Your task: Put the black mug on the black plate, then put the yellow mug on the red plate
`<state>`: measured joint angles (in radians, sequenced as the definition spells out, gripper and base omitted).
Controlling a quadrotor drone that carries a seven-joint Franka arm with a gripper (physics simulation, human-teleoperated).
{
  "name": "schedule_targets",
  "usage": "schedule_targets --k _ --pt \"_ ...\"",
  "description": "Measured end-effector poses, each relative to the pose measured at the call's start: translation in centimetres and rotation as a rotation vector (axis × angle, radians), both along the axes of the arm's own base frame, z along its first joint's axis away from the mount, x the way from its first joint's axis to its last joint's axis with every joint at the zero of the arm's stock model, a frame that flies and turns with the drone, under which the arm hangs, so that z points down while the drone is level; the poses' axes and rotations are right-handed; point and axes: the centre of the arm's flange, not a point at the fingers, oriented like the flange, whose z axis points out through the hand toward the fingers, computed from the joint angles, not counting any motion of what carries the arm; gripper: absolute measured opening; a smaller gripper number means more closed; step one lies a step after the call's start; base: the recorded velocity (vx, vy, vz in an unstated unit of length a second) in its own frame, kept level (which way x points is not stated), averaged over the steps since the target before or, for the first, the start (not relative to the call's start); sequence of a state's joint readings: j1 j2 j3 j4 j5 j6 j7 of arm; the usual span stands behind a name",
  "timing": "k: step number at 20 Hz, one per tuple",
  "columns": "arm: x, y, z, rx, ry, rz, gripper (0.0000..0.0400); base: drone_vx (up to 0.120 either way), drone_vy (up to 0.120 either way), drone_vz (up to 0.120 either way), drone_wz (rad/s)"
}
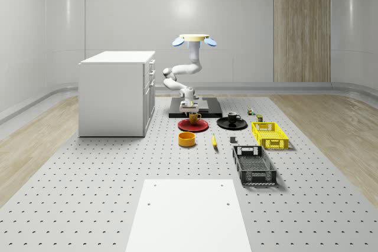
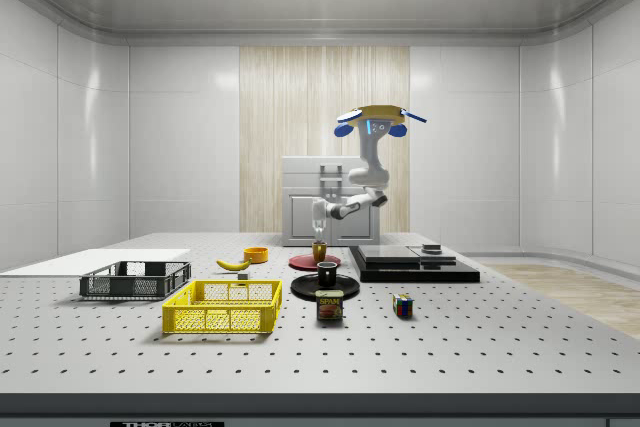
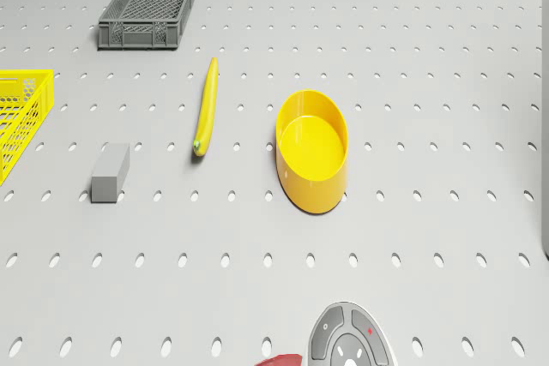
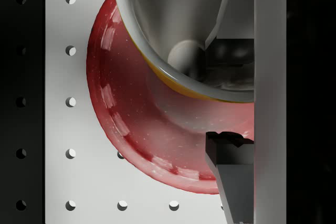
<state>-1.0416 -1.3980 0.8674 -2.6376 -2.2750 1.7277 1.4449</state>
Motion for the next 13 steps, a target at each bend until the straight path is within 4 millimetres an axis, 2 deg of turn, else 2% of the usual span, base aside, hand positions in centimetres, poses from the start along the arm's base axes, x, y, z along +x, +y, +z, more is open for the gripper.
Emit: schedule_targets --k 2,5,8,13 --pt "0.0 0.0 -0.3 0.000 0.000 0.000 0.0302 0.000 0.000 0.000 0.000" --pt "0.0 0.1 -1.2 0.000 0.000 0.000 0.0354 0.000 0.000 0.000 0.000" --pt "0.0 0.1 -2.4 0.000 0.000 0.000 0.0378 0.000 0.000 0.000 0.000" --pt "0.0 0.1 -3.4 0.000 0.000 0.000 0.0393 0.000 0.000 0.000 0.000"
